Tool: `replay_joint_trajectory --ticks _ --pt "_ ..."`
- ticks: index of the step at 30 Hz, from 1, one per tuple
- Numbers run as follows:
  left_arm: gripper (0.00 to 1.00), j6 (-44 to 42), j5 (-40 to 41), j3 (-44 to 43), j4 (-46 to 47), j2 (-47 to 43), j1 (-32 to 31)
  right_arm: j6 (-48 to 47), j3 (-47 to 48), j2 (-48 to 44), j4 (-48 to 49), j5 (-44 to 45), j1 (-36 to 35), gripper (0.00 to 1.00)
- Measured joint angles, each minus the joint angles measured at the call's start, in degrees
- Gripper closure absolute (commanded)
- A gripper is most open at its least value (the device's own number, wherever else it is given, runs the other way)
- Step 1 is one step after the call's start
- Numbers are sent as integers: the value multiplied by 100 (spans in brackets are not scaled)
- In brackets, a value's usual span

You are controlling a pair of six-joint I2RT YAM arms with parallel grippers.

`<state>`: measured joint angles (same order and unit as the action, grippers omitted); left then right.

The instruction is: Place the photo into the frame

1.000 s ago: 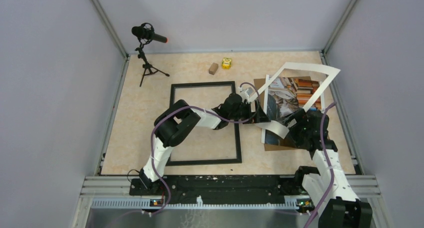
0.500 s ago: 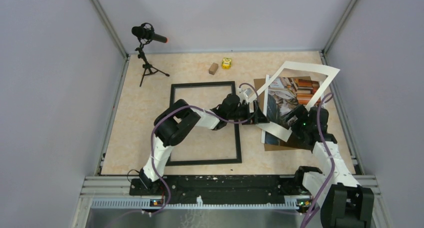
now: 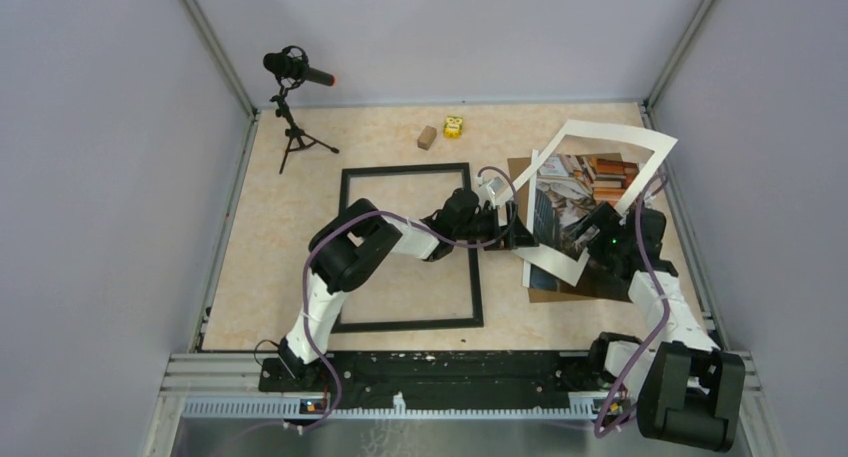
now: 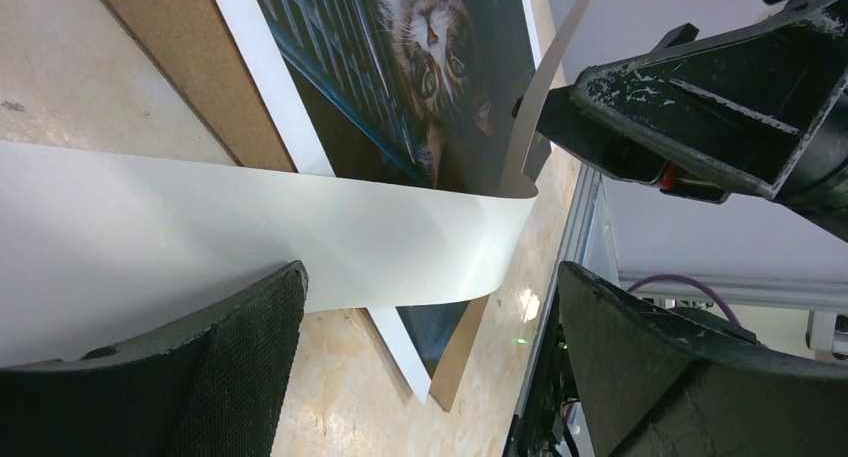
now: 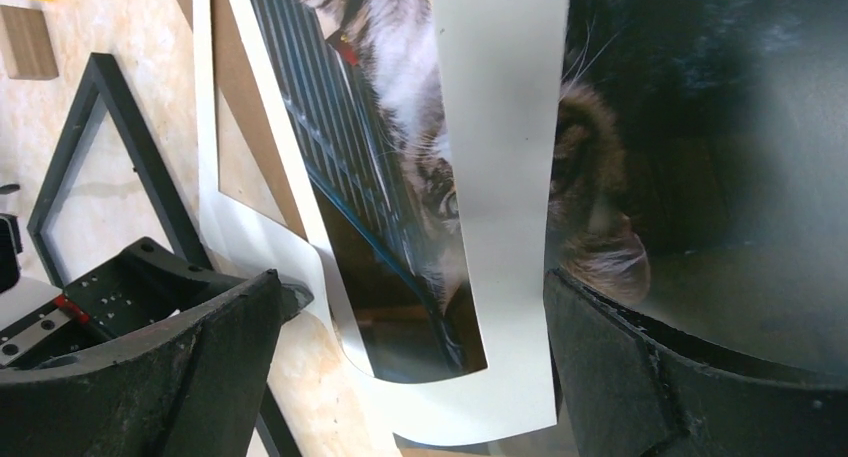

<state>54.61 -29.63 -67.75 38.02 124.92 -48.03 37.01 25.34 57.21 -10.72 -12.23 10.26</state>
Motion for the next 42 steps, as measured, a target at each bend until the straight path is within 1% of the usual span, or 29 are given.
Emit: replay_joint_trajectory --ticks 3,9,16,20,37,42 --pt "1 -2 2 2 7 0 0 -98 -2 7 107 -256 192 1" --pt "1 17 -13 4 42 13 0 -168 -57 138 680 -1119 835 1" --pt "1 28 -22 4 57 22 0 -205 -138 575 1305 -1937 1104 1" --pt "1 33 -20 4 57 22 0 -205 -140 758 1541 -2225 1360 1" --pt "1 35 -48 4 72 28 4 -293 -138 868 1587 -2385 1766 2" --pt "1 37 -59 4 83 31 7 -243 -46 977 1683 -2564 1808 2"
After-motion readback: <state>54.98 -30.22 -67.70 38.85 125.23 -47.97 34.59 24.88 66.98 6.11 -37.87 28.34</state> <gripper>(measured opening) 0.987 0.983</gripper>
